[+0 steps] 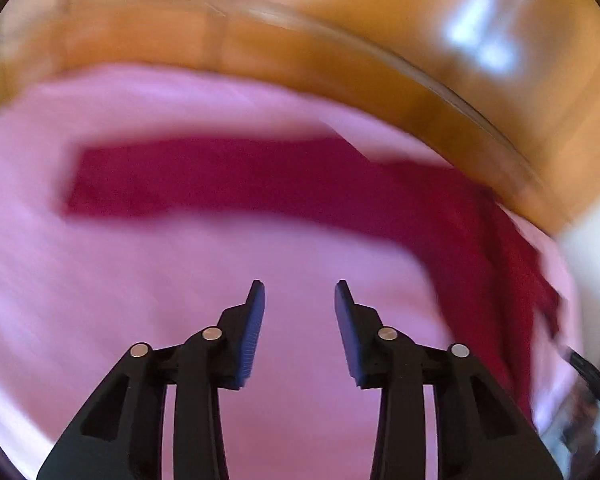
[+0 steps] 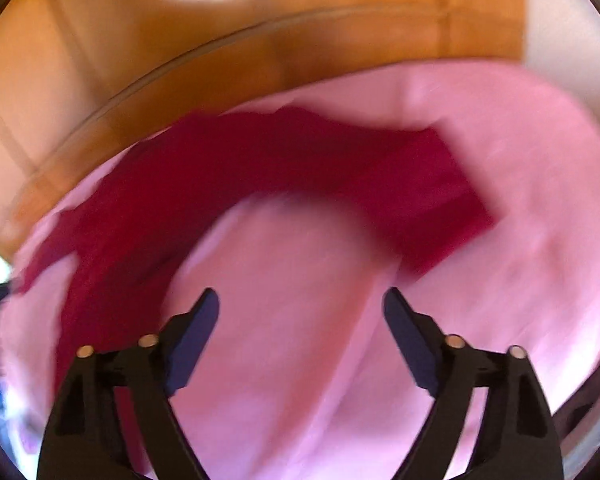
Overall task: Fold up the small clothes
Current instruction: 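Lift and shake the sweater out with both tools, then lay it flat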
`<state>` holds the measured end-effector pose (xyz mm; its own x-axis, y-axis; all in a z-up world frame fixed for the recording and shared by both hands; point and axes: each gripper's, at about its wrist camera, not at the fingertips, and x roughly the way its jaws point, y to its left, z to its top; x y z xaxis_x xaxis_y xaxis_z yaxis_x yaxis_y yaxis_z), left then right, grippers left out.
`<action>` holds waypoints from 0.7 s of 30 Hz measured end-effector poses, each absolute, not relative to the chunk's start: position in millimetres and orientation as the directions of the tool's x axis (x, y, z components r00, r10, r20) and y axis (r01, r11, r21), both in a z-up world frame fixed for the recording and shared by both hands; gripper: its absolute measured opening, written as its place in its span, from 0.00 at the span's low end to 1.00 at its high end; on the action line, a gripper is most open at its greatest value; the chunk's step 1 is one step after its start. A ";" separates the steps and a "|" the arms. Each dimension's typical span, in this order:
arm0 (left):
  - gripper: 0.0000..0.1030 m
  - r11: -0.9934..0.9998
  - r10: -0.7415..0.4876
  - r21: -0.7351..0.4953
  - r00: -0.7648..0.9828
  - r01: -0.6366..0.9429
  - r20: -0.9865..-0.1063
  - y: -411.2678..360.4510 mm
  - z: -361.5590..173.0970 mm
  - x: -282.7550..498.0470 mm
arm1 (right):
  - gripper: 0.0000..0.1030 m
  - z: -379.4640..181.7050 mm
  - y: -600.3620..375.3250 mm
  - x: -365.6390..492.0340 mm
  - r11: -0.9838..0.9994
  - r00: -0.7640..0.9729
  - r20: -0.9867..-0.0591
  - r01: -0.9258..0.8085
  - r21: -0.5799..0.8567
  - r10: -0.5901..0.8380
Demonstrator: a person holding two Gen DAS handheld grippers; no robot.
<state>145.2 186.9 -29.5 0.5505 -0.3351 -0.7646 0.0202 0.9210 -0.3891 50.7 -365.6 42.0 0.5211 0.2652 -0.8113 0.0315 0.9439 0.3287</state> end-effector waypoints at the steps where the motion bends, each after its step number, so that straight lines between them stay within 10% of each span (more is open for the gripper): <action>1: 0.34 0.899 -0.402 -0.433 0.521 0.068 -0.753 169.8 -36.0 135.6 | 0.67 37.8 -351.4 41.2 0.926 0.497 -0.803 0.001 0.379 0.328; 10: 0.34 0.684 -0.725 -0.695 0.321 0.222 -0.610 67.4 -81.5 92.6 | 0.49 -5.1 -264.7 14.5 0.840 0.328 -0.779 -0.101 0.534 0.535; 13: 0.28 0.681 -0.725 -0.704 0.322 0.203 -0.608 51.5 -89.1 96.4 | 0.11 -3.1 -257.2 10.3 0.829 0.328 -0.766 -0.129 0.544 0.553; 17: 0.02 0.699 -0.708 -0.673 0.365 0.242 -0.604 46.9 -77.7 91.9 | 0.10 23.1 -249.2 3.0 0.869 0.380 -0.782 -0.201 0.451 0.494; 21: 0.02 0.702 -0.696 -0.654 0.467 0.283 -0.545 82.2 -28.2 69.3 | 0.09 88.8 -276.3 -10.4 0.888 0.510 -0.728 -0.257 0.380 0.459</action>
<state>69.3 82.2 -28.2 0.4675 -0.6958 -0.5454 0.2826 0.7021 -0.6536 -10.4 -276.3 88.8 0.5097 0.4589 -0.7277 -0.2568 0.8884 0.3805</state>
